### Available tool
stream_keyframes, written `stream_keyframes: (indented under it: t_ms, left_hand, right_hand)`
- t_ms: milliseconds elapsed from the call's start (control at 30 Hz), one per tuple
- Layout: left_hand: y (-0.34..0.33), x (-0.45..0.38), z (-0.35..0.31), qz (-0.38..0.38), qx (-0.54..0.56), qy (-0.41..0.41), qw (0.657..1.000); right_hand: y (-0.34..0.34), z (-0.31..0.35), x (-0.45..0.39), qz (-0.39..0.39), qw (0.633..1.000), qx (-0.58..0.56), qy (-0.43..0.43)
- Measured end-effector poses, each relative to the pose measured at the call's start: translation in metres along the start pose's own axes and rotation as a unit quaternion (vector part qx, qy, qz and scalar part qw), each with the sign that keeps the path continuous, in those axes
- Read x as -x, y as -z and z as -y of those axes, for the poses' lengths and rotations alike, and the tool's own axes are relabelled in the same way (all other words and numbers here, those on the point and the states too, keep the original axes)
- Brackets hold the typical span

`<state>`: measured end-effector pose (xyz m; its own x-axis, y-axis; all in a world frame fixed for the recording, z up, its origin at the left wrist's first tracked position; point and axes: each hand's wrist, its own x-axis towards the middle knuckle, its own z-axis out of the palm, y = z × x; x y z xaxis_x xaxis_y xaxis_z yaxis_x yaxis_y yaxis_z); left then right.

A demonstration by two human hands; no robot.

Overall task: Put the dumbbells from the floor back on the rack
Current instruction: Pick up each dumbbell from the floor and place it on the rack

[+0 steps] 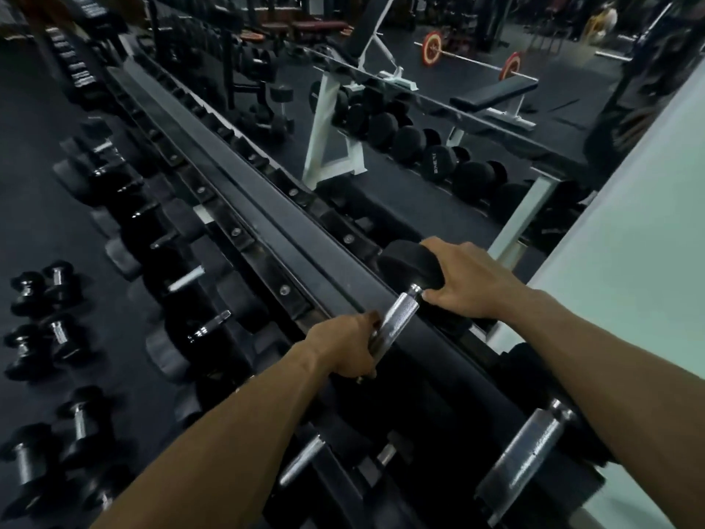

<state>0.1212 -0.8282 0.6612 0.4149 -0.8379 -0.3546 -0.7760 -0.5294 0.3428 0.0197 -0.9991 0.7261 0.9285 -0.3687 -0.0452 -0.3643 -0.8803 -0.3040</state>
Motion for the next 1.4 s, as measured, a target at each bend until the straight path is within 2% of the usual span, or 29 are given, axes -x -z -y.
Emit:
stream_keyframes:
  t_ms: [200, 467, 633, 767, 900, 1033, 1267, 1400]
  left_hand:
    - [0.005, -0.03, 0.01, 0.055, 0.015, 0.0, 0.998]
    - [0.004, -0.027, 0.016, 0.032, 0.031, -0.002, 0.999]
    - [0.009, -0.01, 0.021, -0.016, 0.062, 0.002, 0.998]
    - [0.01, 0.017, 0.031, -0.085, 0.087, 0.006, 0.992]
    - [0.014, 0.056, 0.051, -0.149, 0.116, 0.019, 0.982]
    - [0.008, 0.117, 0.084, -0.195, 0.119, 0.069, 0.971]
    - [-0.03, 0.24, 0.161, -0.233, 0.166, 0.24, 0.928]
    - [-0.056, 0.303, 0.197, -0.249, 0.179, 0.296, 0.905]
  right_hand:
    - [-0.013, -0.017, -0.022, 0.017, 0.999, -0.025, -0.036]
    - [-0.01, -0.011, -0.024, 0.031, 0.998, -0.004, -0.046]
    - [-0.005, -0.005, -0.025, 0.061, 0.996, 0.048, -0.038]
    - [0.002, 0.013, -0.026, 0.041, 0.995, 0.094, -0.013]
    - [0.0, 0.059, -0.03, 0.022, 0.991, 0.119, 0.064]
    - [-0.017, 0.126, -0.037, 0.048, 0.982, 0.11, 0.145]
    - [-0.066, 0.258, -0.036, 0.098, 0.96, 0.088, 0.248]
    - [-0.107, 0.332, -0.027, 0.122, 0.942, 0.093, 0.299]
